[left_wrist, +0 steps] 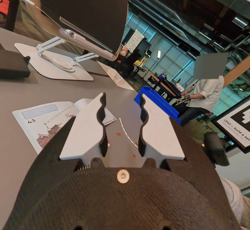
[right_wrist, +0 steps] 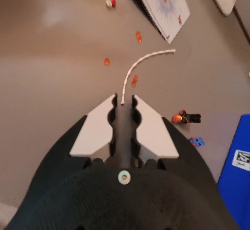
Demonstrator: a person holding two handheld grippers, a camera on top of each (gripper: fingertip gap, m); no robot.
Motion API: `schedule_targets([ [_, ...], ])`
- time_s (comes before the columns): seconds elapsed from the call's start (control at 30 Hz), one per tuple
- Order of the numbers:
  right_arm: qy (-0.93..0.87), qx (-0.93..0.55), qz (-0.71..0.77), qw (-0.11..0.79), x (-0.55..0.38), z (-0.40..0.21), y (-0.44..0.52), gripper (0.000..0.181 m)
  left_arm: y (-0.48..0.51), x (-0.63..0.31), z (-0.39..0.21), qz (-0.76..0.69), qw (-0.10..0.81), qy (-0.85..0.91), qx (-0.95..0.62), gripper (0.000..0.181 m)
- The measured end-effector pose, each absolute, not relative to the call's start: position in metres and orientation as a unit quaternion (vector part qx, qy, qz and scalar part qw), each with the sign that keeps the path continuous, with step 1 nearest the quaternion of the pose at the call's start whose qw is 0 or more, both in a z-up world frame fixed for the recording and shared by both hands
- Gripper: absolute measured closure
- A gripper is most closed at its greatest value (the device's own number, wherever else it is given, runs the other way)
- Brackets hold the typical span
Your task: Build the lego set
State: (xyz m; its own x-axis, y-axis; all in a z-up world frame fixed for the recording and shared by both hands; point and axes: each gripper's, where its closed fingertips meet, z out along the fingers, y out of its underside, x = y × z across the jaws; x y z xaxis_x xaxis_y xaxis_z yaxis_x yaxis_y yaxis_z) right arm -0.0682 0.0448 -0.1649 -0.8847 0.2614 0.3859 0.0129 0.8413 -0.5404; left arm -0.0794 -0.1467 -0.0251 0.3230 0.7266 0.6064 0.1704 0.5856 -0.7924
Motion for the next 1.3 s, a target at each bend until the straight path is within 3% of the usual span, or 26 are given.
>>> schedule_targets([
  [0.03,-0.933,-0.089,0.257,0.237,-0.074,-0.169,0.048,0.172,-0.146,-0.08,-0.026,0.198,0.7,-0.548,-0.413,0.132],
  [0.13,-0.93,-0.102,0.262,0.235,-0.077,-0.17,0.047,0.18,-0.143,-0.082,-0.03,0.198,0.692,-0.551,-0.422,0.132],
  [0.33,-0.933,-0.08,0.253,0.242,-0.071,-0.17,0.048,0.181,-0.139,-0.082,-0.033,0.194,0.686,-0.551,-0.433,0.132],
  [0.53,-0.886,-0.082,0.381,0.251,-0.059,-0.114,0.05,0.181,-0.149,-0.076,-0.025,0.211,0.691,-0.547,-0.423,0.133],
  [0.77,-0.859,-0.119,0.47,0.166,-0.047,-0.093,0.058,0.181,-0.151,-0.074,-0.024,0.203,0.696,-0.545,-0.421,0.132],
  [1.07,-0.887,-0.162,0.386,0.194,-0.061,-0.15,0.042,0.14,-0.152,-0.078,-0.032,0.216,0.675,-0.556,-0.434,0.132],
  [1.17,-0.897,-0.197,0.363,0.154,-0.06,-0.167,0.039,0.143,-0.15,-0.078,-0.032,0.225,0.667,-0.555,-0.443,0.133],
  [1.3,-0.898,-0.218,0.368,0.103,-0.05,-0.171,0.039,0.173,-0.166,-0.073,-0.028,0.259,0.658,-0.563,-0.427,0.132],
])
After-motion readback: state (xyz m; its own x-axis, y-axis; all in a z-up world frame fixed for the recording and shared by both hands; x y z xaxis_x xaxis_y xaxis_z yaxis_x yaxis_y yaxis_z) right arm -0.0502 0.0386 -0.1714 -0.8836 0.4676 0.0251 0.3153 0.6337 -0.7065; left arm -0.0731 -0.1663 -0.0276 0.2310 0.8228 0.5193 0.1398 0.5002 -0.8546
